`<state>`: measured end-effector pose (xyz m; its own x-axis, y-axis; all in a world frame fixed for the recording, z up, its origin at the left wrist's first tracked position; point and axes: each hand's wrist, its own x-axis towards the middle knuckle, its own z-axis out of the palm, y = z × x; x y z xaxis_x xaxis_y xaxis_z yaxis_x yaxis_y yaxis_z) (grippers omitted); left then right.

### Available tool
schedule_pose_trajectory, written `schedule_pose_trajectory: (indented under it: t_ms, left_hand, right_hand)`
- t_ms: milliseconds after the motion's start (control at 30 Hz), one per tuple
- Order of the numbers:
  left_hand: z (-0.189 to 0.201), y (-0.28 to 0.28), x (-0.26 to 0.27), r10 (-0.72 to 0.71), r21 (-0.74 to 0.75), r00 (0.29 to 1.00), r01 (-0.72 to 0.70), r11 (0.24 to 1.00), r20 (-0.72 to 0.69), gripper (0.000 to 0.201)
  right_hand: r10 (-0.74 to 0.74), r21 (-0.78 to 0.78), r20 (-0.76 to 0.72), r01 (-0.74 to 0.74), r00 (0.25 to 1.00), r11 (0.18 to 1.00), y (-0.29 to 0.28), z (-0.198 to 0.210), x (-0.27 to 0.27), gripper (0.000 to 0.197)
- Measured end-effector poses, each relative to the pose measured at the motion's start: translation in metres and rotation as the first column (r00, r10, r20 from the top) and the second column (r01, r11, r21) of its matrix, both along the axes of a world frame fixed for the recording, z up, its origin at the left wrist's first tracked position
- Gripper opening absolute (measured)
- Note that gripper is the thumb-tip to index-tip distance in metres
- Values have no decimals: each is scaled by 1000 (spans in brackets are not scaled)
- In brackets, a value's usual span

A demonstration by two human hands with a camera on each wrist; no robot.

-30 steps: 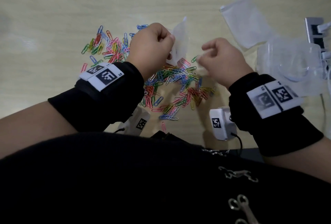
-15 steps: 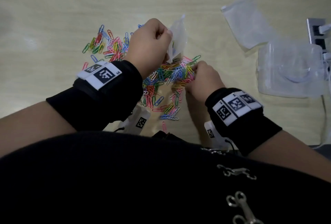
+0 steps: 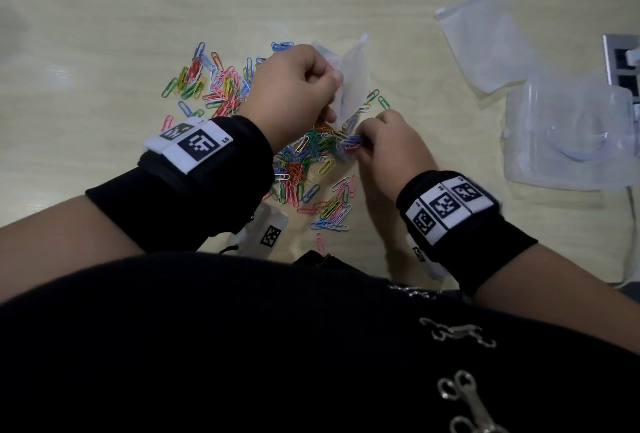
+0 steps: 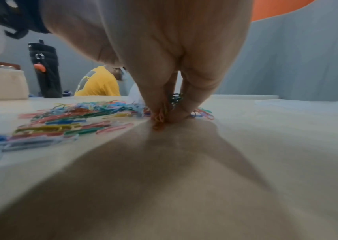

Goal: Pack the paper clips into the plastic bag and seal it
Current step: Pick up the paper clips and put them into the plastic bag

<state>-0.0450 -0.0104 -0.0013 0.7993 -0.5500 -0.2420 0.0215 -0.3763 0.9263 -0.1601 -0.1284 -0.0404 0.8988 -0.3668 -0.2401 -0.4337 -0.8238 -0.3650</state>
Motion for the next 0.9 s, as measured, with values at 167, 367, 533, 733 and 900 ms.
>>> schedule_pose_trajectory:
  t_ms: [167,367,533,733,900]
  left_hand:
    - [0,-1,0,-20,20,1000,20,1000,-7,12]
    - [0,-1,-1,-46,56,999,45,997,18,13]
    - [2,-4,-5,-110,77,994,107,991,25,20]
    - [4,-2,-5,-118,74,993,116,990,14,21]
    - [3,-1,-3,-55,35,998,56,998,-7,23]
  right_hand:
    - [-242,121,6,239,970,963,-23,7,-1,12]
    - [-614,635,23,463,789,618,-36,34,7,12]
    - [-644,872,-52,349,763,343,-23,62,23,12]
    - [-588,733,-110,465,801,496,-8,68,34,16]
    - [-549,822,-129,398,826,407,-4,81,37,31]
